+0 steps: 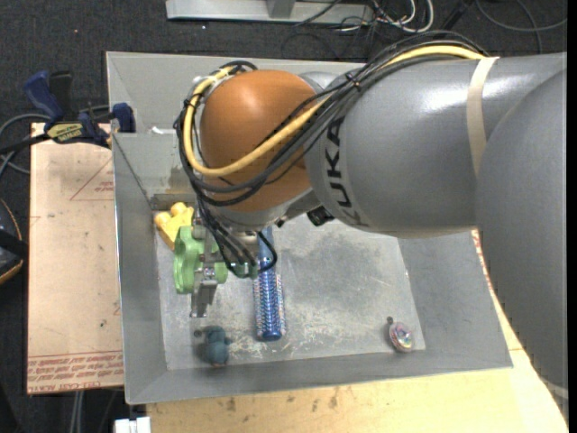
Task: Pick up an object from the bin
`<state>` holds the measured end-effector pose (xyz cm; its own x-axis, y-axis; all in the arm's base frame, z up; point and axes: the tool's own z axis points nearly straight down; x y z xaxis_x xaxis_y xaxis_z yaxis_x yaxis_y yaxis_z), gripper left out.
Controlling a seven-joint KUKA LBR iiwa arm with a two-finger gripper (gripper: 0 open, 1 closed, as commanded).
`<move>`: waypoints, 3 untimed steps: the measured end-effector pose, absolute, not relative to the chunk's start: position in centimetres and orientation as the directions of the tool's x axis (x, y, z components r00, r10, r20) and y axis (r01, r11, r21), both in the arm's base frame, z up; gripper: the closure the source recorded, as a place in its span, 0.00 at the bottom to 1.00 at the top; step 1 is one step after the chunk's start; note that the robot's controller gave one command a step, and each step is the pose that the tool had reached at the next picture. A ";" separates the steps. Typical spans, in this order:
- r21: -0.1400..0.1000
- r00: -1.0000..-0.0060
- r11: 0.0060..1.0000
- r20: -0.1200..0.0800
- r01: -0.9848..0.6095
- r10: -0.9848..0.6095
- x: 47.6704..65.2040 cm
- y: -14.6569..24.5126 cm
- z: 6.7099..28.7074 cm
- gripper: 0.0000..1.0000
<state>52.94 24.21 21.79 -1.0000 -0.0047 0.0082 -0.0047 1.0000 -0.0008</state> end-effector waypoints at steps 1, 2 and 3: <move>0.004 -0.956 0.956 -0.014 -0.293 -0.293 58.4 20.0 7.6 0.00; -0.003 -0.866 0.866 -0.012 -0.500 -0.500 59.1 23.8 7.6 0.00; -0.002 -0.817 0.817 -0.020 -0.576 -0.576 55.7 23.2 7.6 0.00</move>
Offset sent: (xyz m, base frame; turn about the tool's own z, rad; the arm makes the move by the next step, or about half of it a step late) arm 0.0503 -0.0446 -0.1479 -0.2964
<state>55.70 23.17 7.65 -0.8172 -0.5759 -0.0202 -0.5760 0.8174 -0.0024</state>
